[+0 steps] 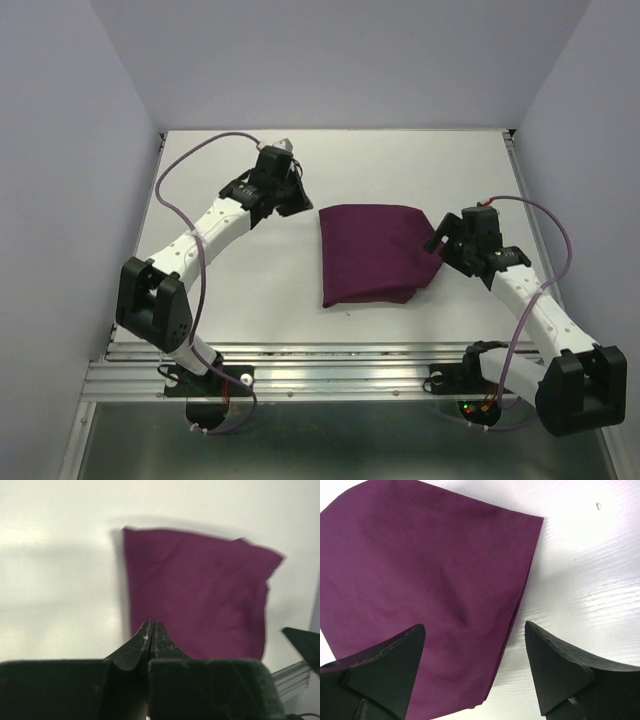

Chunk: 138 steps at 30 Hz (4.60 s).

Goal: Prepare the surgical pack
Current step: Pack the surgical kit at the center of the board.

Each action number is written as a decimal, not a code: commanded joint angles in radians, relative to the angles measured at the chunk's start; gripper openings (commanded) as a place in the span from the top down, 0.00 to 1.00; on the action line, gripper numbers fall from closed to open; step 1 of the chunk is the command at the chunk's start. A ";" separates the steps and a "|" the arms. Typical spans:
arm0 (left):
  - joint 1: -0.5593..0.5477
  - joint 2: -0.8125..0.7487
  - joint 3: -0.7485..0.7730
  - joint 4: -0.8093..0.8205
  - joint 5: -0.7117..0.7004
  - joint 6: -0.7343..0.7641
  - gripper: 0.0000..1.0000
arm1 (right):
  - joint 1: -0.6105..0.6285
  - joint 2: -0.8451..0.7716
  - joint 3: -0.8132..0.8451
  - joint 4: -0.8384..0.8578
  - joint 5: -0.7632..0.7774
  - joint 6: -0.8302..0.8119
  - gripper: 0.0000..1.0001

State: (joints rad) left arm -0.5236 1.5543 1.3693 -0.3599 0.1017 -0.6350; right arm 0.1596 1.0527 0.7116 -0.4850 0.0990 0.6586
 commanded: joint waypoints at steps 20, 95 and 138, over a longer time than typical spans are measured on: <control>-0.045 0.265 -0.277 0.275 0.167 -0.035 1.00 | -0.098 0.075 -0.195 0.342 -0.282 0.190 0.48; -0.142 0.523 0.287 0.036 0.049 0.058 1.00 | 0.121 0.774 0.387 0.232 -0.127 -0.120 0.84; -0.038 0.354 0.129 -0.007 -0.071 0.090 1.00 | 0.003 0.705 0.318 0.727 -0.639 0.067 0.83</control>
State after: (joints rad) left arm -0.5728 1.9774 1.5154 -0.3664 0.0422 -0.5644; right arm 0.2443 1.7016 1.0569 0.0753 -0.4355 0.6727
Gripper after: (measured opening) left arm 0.025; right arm 0.173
